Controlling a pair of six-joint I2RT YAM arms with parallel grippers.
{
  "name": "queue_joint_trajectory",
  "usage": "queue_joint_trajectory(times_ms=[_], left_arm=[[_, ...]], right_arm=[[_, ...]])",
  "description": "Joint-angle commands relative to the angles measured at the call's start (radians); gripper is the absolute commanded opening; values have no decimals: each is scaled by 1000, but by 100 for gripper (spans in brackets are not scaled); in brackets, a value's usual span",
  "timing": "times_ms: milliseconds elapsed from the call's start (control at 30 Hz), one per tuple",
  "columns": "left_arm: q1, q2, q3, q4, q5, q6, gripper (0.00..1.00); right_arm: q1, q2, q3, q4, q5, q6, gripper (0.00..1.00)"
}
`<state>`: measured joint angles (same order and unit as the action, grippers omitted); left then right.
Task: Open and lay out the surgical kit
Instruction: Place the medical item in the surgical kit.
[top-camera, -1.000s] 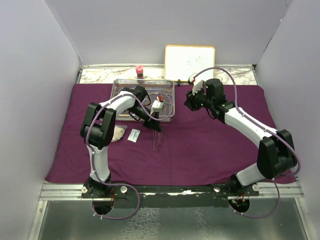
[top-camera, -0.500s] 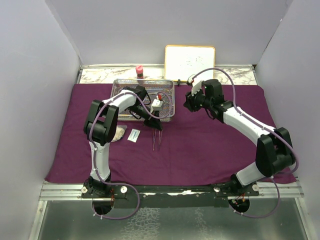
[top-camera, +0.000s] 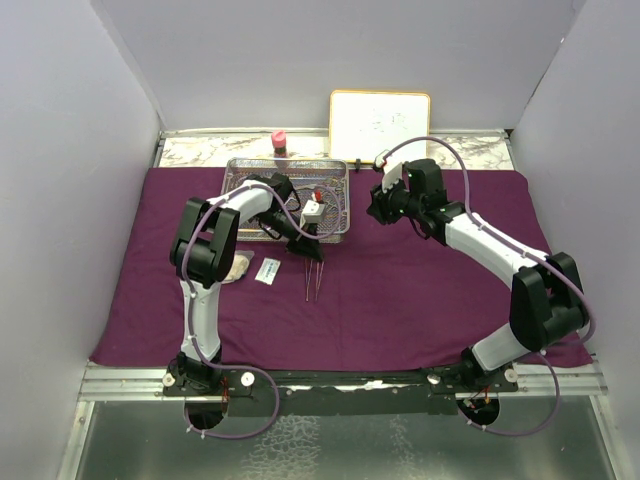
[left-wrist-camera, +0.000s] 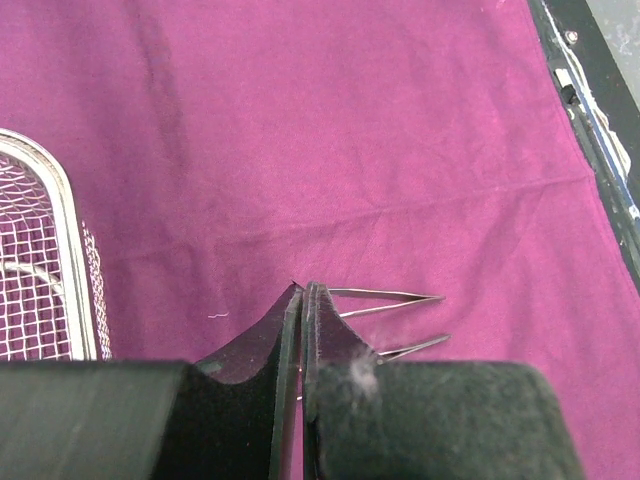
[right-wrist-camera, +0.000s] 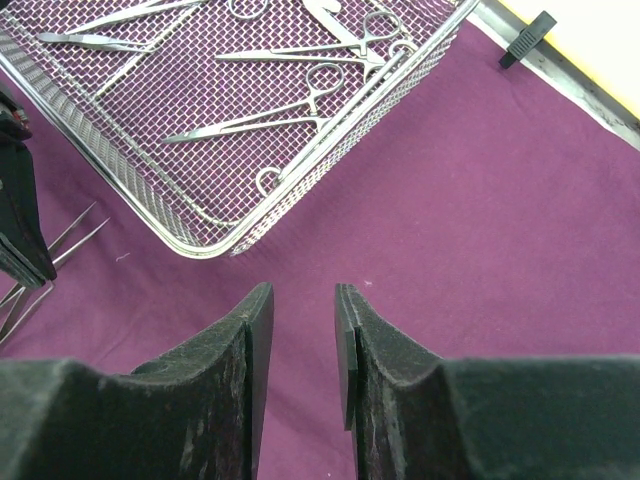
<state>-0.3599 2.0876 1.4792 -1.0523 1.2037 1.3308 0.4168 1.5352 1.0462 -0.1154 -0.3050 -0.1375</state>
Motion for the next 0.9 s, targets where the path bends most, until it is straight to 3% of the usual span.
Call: queue_joint_trajectory(times_ms=[0, 333, 867], left_arm=[[3, 17, 11, -4, -25, 65, 5], [3, 17, 5, 46, -49, 57, 6], [4, 0, -10, 91, -96, 57, 15]], right_arm=[[-7, 9, 36, -12, -22, -15, 31], [-7, 13, 36, -17, -26, -17, 31], [-7, 19, 42, -21, -32, -16, 30]])
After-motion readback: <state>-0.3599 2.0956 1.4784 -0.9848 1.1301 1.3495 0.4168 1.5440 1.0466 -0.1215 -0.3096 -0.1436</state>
